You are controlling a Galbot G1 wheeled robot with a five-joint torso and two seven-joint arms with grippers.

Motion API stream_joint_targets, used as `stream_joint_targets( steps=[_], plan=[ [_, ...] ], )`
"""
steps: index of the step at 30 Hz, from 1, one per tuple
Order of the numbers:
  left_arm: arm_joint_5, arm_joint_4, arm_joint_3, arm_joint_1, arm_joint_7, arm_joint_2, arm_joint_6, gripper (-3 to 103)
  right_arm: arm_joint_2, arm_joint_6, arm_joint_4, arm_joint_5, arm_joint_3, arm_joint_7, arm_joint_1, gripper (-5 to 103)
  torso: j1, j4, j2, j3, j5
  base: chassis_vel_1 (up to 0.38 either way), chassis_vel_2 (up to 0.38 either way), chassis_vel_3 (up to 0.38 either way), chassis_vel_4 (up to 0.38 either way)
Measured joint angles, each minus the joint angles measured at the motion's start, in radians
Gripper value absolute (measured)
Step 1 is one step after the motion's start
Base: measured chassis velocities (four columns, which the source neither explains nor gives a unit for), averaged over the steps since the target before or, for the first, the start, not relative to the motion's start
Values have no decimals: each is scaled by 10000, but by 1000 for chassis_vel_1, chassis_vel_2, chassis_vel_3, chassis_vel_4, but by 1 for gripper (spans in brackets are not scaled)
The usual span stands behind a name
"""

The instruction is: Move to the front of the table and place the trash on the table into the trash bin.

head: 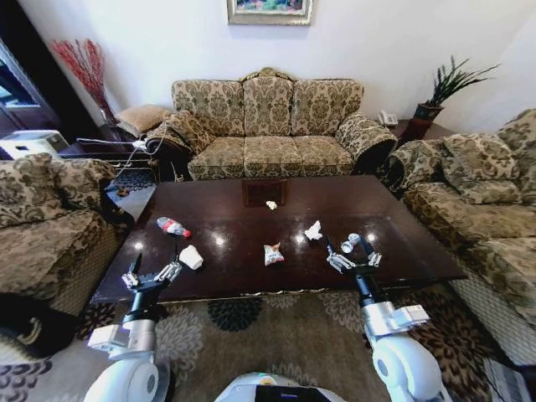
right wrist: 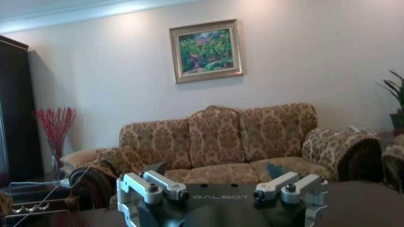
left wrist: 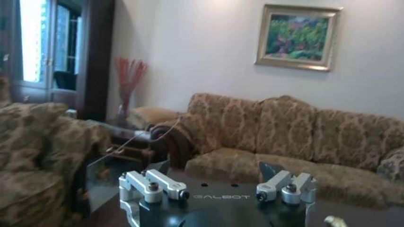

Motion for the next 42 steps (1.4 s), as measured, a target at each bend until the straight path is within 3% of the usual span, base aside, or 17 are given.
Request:
stream_joint_targets(
  steps=[5, 6, 7, 12, 13, 15, 16, 28, 36, 42],
  plan=[
    [87, 134, -14, -69, -363, 1, 252, 96, 20, 31, -29, -28, -7, 43, -8, 100, -3, -1, 0, 0, 0, 212, -188, -222, 186],
    [41, 140, -13, -102, -512, 1, 624, 96, 35, 33, -24, -66, -9, 43, -73, 100, -12, -2, 3, -4, 1, 136, -165, -186, 167],
    [-74, 160, 9, -145, -570, 2, 644, 96, 50, 33, -18, -115, -10, 41, -101, 100, -15, -2, 6, -6, 1, 136, -165, -111, 133],
    [-318, 608, 163, -411, -845, 2, 13, 96, 116, 26, -20, -329, -71, -115, -145, 100, -13, -2, 7, -5, 0, 38, -74, -64, 84],
    [-322, 772, 193, -478, -844, 2, -319, 98, 137, 26, -21, -352, -99, -150, -181, 100, -4, -2, 3, -1, 0, 0, 0, 0, 0],
    [-339, 818, 197, -503, -802, 2, -430, 93, 157, 30, -21, -362, -113, -159, -198, 100, 3, -1, -1, 2, -2, 0, 0, 0, 0],
    [-368, 792, 171, -511, -638, 2, -465, 97, 198, 44, -21, -378, -132, -167, -213, 100, 9, -2, -3, 3, 1, -21, 55, 34, -34],
    [341, 861, -29, -603, -268, 111, -439, 100, 252, 113, -41, -411, -154, -8, -197, 100, -5, -2, 0, -1, 2, 73, 57, -79, -63],
    [201, 1003, -60, -633, -278, 311, -103, 100, 334, 300, -96, -601, -350, 75, -308, 100, -6, -1, 1, -2, -6, 234, 185, -208, -183],
    [-302, 1188, -329, -648, -390, 948, 364, 100, 542, 445, -161, -753, -527, 136, -298, 100, -2, 0, 1, -1, -5, 89, 86, -71, -69]
  ],
)
